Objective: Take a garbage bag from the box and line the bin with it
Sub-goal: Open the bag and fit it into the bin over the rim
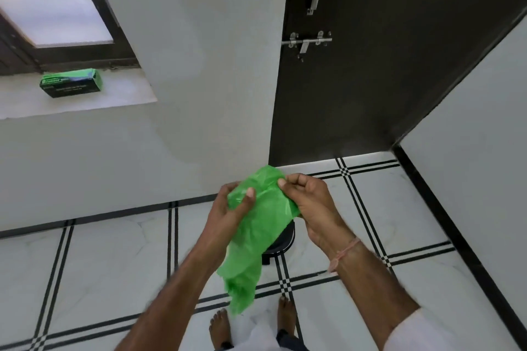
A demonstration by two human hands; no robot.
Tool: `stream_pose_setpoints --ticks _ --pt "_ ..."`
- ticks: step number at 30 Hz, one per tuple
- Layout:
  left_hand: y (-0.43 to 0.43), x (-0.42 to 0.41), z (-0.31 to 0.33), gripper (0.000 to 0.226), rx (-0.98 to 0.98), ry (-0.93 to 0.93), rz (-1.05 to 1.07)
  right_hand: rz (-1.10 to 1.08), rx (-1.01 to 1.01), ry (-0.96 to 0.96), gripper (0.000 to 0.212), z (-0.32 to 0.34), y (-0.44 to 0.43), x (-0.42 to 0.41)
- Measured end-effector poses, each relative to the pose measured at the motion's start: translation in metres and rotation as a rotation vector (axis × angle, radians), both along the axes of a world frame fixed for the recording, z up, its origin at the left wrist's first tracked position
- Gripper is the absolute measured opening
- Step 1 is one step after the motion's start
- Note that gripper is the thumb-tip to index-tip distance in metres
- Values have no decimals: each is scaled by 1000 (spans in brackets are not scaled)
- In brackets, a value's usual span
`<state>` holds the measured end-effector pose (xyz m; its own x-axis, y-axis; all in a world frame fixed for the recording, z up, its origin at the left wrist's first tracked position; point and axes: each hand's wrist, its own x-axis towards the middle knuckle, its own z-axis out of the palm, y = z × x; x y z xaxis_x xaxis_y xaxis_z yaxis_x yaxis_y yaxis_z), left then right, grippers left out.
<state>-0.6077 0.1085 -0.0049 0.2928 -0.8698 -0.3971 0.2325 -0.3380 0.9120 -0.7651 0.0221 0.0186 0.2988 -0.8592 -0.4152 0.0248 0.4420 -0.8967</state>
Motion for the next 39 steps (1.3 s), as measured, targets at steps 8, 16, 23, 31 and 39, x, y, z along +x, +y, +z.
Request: stream_pose_setpoints --ticks 8,16,23,31,39 --pt "-24 -47 4 36 -9 174 367 171 193 -205 32 15 -15 -30" --pt "-20 -59 -1 33 0 40 510 169 166 -182 49 15 -9 -30" --pt "-14 -56 0 36 1 132 495 170 231 -214 37 12 2 -19" --pt "-6 -54 -5 40 -17 -120 494 92 371 -361 23 4 9 -2" --pt "-8 -61 15 36 -140 29 306 55 310 -385 17 2 18 6"
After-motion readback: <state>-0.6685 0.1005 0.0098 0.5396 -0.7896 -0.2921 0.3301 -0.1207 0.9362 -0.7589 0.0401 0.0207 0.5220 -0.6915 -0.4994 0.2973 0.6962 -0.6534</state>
